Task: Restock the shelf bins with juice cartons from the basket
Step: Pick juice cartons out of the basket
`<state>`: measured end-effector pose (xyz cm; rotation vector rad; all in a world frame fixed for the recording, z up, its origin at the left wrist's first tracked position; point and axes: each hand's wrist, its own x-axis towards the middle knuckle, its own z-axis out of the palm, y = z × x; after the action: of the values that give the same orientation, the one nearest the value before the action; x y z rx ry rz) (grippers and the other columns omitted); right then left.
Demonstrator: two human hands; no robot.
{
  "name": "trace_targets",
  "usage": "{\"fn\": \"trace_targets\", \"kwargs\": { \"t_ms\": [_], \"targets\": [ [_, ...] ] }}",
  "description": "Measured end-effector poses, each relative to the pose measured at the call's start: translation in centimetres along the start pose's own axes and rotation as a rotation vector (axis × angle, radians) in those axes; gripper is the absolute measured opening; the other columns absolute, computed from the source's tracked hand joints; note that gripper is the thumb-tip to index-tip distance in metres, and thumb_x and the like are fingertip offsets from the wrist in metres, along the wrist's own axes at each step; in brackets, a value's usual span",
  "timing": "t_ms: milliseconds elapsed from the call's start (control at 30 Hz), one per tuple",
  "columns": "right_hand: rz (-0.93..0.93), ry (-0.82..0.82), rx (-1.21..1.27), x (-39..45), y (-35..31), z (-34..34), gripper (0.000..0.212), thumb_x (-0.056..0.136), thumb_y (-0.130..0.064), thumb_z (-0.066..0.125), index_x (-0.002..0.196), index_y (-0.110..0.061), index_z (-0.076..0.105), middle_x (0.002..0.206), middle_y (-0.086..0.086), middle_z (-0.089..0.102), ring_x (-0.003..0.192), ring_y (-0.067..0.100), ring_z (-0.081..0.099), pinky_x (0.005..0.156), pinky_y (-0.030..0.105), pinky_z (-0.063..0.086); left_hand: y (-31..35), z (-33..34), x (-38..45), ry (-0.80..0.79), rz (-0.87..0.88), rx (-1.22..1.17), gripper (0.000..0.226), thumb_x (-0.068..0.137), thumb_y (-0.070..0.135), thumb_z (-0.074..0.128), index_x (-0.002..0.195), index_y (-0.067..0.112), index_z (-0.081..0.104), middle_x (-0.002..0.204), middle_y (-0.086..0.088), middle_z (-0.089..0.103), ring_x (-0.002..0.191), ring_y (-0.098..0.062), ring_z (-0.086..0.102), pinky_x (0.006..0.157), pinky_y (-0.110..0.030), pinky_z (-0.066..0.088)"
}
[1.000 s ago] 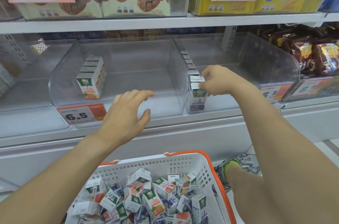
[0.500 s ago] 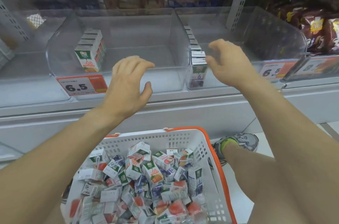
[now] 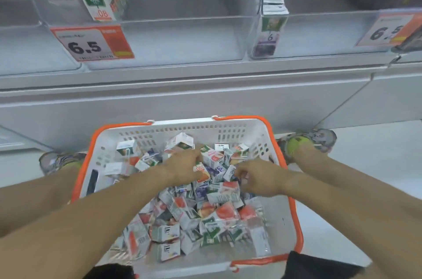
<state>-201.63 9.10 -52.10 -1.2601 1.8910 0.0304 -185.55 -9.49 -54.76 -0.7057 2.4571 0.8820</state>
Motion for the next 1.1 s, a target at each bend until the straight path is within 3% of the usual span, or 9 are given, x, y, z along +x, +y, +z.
{"fn": "trace_targets", "kwargs": {
  "t_ms": [67,167,333,433,567,800,933,1000,1100],
  "targets": [
    [-0.002,-0.072,-0.066,0.9,0.9,2.8,0.045,0.090,-0.036,0.063,0.130,-0.018,0.054,0.114,0.005,0.061,0.107,0.025,0.058,0.088,0.039,0.049,-1.6,3.4,-0.2,0.005,-0.128,-0.146,0.039,0.089,0.033,0.068,0.115,0.012,0.048,0.106,-0.004,0.059,0.084,-0.016,0.056,0.071,-0.030,0.045],
    [0.024,-0.044,-0.061,1.6,1.1,5.2,0.061,0.088,-0.046,0.064,0.139,-0.021,0.043,0.114,0.004,0.052,0.104,0.027,0.059,0.087,0.041,0.051,-3.1,6.8,-0.7,0.117,-0.172,-0.104,0.038,0.082,0.027,0.072,0.105,0.019,0.043,0.106,-0.001,0.043,0.103,-0.020,0.047,0.081,-0.028,0.041],
    [0.075,0.002,0.005,2.3,0.5,6.6,0.072,0.094,-0.040,0.062,0.151,-0.017,0.025,0.133,0.007,0.047,0.107,0.025,0.061,0.070,0.027,0.038,-3.3,7.9,0.2,0.210,-0.221,-0.160,0.094,0.077,0.037,0.080,0.147,0.013,0.022,0.133,-0.010,0.034,0.127,-0.026,0.037,0.103,-0.038,0.044],
    [0.119,0.083,0.053,2.8,0.4,6.8,0.064,0.088,-0.044,0.070,0.141,-0.019,0.041,0.104,-0.004,0.057,0.091,0.017,0.059,0.060,0.024,0.036,-3.7,7.6,1.2,0.239,-0.232,-0.169,0.109,0.073,0.041,0.084,0.153,0.010,0.016,0.137,-0.012,0.034,0.131,-0.027,0.036,0.110,-0.037,0.037],
    [0.118,0.130,0.159,3.1,0.4,5.8,0.053,0.076,-0.042,0.082,0.116,-0.022,0.052,0.077,-0.015,0.048,0.069,0.003,0.048,0.051,0.014,0.027,-4.0,7.2,2.1,0.236,-0.265,-0.134,0.110,0.067,0.047,0.086,0.149,0.006,0.026,0.133,-0.010,0.037,0.128,-0.026,0.039,0.110,-0.036,0.037],
    [0.096,0.166,0.261,2.0,0.4,2.2,0.050,0.071,-0.026,0.086,0.110,-0.021,0.057,0.090,-0.011,0.046,0.075,0.002,0.048,0.057,0.017,0.033,-2.5,6.0,1.3,0.181,-0.259,-0.168,0.095,0.061,0.040,0.090,0.138,0.017,0.040,0.117,-0.003,0.033,0.116,-0.023,0.041,0.101,-0.034,0.043],
    [0.011,0.019,0.122,1.7,0.8,1.4,0.055,0.072,-0.017,0.081,0.109,-0.031,0.043,0.120,0.004,0.045,0.110,0.027,0.058,0.089,0.037,0.049,-1.2,4.4,-0.3,0.100,-0.177,-0.260,0.100,0.058,0.026,0.091,0.138,0.035,0.031,0.119,-0.004,0.039,0.100,-0.024,0.056,0.081,-0.034,0.051],
    [-0.017,-0.020,0.085,1.4,0.8,1.2,0.055,0.076,-0.014,0.079,0.113,-0.029,0.041,0.120,0.004,0.045,0.111,0.027,0.056,0.093,0.043,0.048,-0.9,3.7,-1.2,0.059,-0.133,-0.478,0.099,0.059,0.015,0.090,0.132,0.046,0.030,0.115,-0.005,0.056,0.086,-0.024,0.069,0.072,-0.038,0.060],
    [-0.023,-0.007,0.123,1.0,0.7,0.8,0.054,0.078,-0.018,0.079,0.119,-0.028,0.046,0.133,0.003,0.050,0.113,0.024,0.058,0.094,0.043,0.050,-0.2,2.9,-2.2,0.007,-0.155,-0.977,0.101,0.067,-0.011,0.082,0.136,0.041,0.030,0.106,-0.012,0.073,0.088,-0.028,0.074,0.079,-0.045,0.061]
  ]
}}
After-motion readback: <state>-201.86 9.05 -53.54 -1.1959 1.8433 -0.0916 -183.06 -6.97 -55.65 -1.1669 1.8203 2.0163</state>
